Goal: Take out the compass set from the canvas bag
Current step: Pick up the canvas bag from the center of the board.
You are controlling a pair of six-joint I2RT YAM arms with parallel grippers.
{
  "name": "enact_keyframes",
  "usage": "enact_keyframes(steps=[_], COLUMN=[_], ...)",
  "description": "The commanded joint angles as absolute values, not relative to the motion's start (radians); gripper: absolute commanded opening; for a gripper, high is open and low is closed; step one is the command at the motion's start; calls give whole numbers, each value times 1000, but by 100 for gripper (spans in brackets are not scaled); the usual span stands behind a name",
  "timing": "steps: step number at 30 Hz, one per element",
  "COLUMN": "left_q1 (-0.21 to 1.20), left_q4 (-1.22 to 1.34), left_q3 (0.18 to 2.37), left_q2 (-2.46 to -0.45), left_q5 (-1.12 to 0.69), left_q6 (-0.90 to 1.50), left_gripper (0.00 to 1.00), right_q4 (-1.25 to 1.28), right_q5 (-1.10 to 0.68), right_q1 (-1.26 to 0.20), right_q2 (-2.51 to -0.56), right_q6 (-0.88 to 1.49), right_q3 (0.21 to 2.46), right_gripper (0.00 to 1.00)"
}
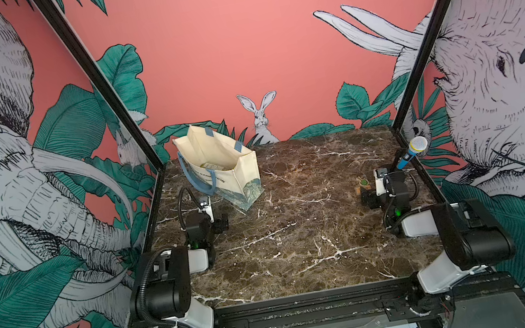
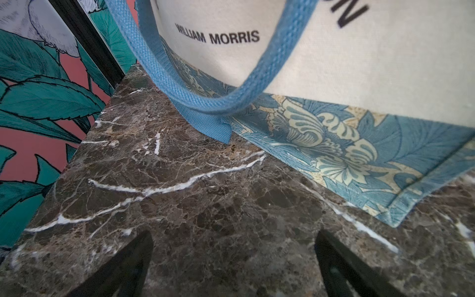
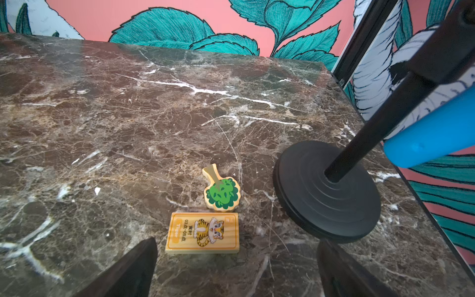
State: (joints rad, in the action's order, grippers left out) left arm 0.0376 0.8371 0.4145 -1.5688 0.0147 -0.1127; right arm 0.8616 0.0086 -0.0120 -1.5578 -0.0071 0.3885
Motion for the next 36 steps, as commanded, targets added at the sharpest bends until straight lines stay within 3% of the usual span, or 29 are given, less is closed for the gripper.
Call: enact_keyframes(steps=[1,22,26,29,32,36], left_q1=[37,35,38,35,36,37], left_q4=[858,866,529,221,-70,-377], left_q3=[419,422,508,620,768,1024], left_q2=[-1551,-1543,-1355,-1221,-1152,-1183], left_q5=[7,21,124,131,148,38], left_q6=[-115,-118,-72,-51,147,302], left_gripper=[100,100,100,100,99,87], right_q4=[889,895,869,664,454,195], right_q5=[0,0,122,241,432,458], right_q1=[-9,-9,-61,-168,-325,-498], right_q2=[-1554,-1550,-1483,-1365,-1292,-1260], right_q6=[-6,-5,-37,-128,-138,-135], right_q3=[403,398,387,454,569,764], right_gripper=[99,99,99,99,99,99])
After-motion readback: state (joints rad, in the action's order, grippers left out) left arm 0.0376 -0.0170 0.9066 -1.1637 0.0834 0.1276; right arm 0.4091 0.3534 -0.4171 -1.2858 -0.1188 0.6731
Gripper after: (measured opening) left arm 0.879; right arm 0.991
